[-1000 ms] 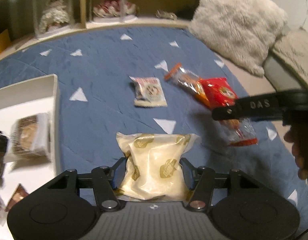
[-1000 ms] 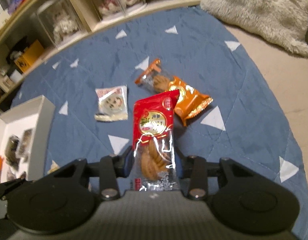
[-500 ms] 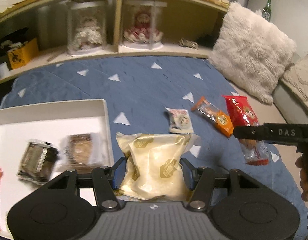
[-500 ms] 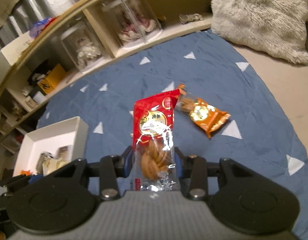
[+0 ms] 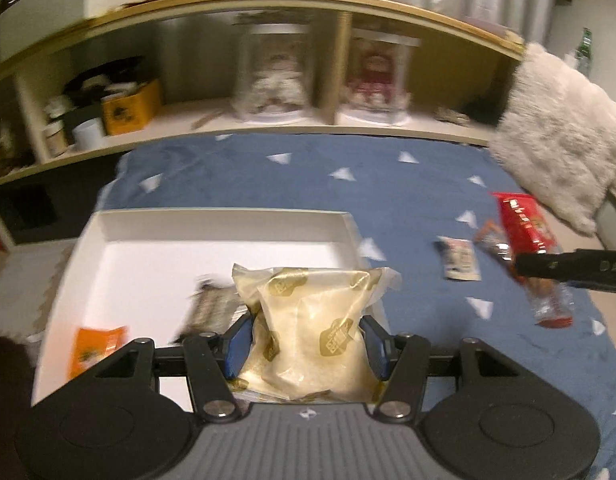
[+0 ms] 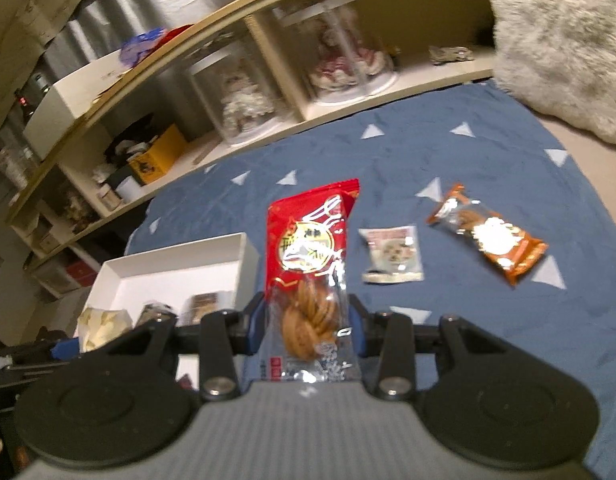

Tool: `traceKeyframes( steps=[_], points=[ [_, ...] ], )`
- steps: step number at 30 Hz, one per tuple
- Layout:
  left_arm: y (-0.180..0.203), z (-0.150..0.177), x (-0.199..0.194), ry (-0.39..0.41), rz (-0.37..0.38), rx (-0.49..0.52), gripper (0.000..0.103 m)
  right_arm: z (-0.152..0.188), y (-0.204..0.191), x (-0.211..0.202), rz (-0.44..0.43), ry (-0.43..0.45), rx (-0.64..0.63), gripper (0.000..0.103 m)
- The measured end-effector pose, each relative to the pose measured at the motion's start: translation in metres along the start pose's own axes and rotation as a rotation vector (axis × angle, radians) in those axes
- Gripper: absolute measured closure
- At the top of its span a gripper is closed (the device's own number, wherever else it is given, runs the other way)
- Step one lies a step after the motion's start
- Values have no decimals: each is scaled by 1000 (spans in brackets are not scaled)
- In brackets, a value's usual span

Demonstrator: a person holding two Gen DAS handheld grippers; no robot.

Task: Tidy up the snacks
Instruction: 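Carry the cream bag and red pack toward the white tray, then lower the cream bag and red pack into the tray and open both tools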

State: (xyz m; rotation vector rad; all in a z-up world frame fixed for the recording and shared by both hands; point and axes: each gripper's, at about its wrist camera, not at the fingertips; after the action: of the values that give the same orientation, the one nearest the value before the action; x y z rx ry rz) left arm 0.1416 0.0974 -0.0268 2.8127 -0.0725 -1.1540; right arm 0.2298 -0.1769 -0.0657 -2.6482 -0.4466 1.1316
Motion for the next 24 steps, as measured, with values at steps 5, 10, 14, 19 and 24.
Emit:
traceKeyframes(
  steps=[5, 10, 14, 19, 24],
  points=[
    [-45, 6, -2, -8, -37, -96, 44, 0, -29, 11, -15, -5, -27, 56],
    [-81, 12, 8, -38, -120, -153, 44, 0, -66, 29, -41, -18, -62, 56],
    [-103, 18, 21, -77, -161, -179, 45, -1, -95, 43, -71, -38, -90, 56],
    [-117, 25, 39, -123, -179, -177, 44, -8, -133, 66, -103, -56, -134, 56],
    [-120, 34, 60, -169, -113, -182, 44, -17, -160, 98, -146, -101, -129, 56]
  ],
)
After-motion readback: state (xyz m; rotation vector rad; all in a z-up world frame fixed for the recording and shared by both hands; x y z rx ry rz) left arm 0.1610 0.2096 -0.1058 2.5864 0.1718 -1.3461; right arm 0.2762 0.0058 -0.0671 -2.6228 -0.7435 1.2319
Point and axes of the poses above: each gripper's, at about its wrist camera, not at the fingertips, and x roughly the way its jaws point, y to its right, z to its underside, and after that the axes turned 6 degrees about z, right-handed
